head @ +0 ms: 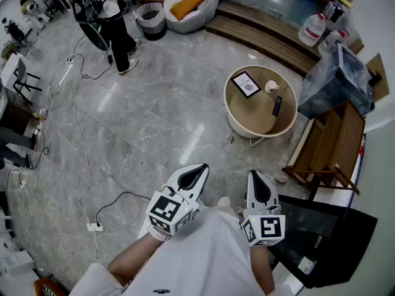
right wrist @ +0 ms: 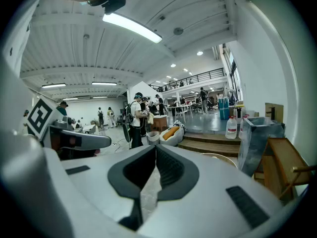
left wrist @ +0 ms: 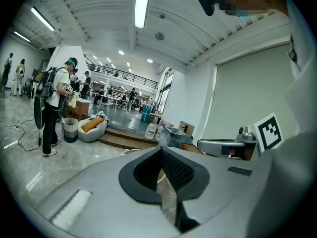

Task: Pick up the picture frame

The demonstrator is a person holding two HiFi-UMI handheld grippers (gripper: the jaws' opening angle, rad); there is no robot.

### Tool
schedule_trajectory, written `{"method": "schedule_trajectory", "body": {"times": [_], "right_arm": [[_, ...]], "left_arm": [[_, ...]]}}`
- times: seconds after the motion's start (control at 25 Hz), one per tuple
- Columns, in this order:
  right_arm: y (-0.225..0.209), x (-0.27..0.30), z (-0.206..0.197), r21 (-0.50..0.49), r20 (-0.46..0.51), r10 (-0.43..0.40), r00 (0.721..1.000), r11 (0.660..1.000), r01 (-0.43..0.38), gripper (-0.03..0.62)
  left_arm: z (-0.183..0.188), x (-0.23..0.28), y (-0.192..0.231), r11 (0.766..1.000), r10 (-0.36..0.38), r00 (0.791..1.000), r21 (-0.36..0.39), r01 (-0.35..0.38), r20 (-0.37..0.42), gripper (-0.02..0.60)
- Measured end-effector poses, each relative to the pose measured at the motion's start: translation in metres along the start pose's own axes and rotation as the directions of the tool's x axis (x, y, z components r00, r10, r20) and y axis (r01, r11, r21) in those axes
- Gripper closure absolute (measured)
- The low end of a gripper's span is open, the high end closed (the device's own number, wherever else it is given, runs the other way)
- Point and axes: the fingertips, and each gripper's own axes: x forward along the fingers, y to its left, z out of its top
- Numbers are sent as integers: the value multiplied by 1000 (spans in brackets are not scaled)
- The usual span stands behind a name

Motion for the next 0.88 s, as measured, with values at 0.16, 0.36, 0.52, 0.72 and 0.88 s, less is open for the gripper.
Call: {"method": "schedule_trajectory", "body": {"times": [0.16, 0.36, 0.52, 0.72, 0.88], "right_arm": [[7, 12, -1, 16, 14, 2, 1000, 1000, -2, 588], [19, 31, 0, 30, 26, 2, 1000, 1000, -3, 588], [26, 48, -5, 46, 1, -11, 1000, 999, 11, 588], [25, 71, -5, 50, -22, 0, 1000, 999, 1, 588], [4, 100, -4, 52, -32, 3, 999, 999, -1, 588]], "left_arm": [[0, -3, 12, 1000, -3, 1000, -2, 3, 0, 578], [4, -10, 33, 1000, 2, 1000, -11, -2, 8, 578], [3, -14, 52, 1000, 9, 1000, -26, -9, -1, 578], [-2, -2, 70, 999, 11, 999, -51, -13, -30, 578], [1, 33, 82, 998, 7, 999, -59, -10, -51, 578]]}}
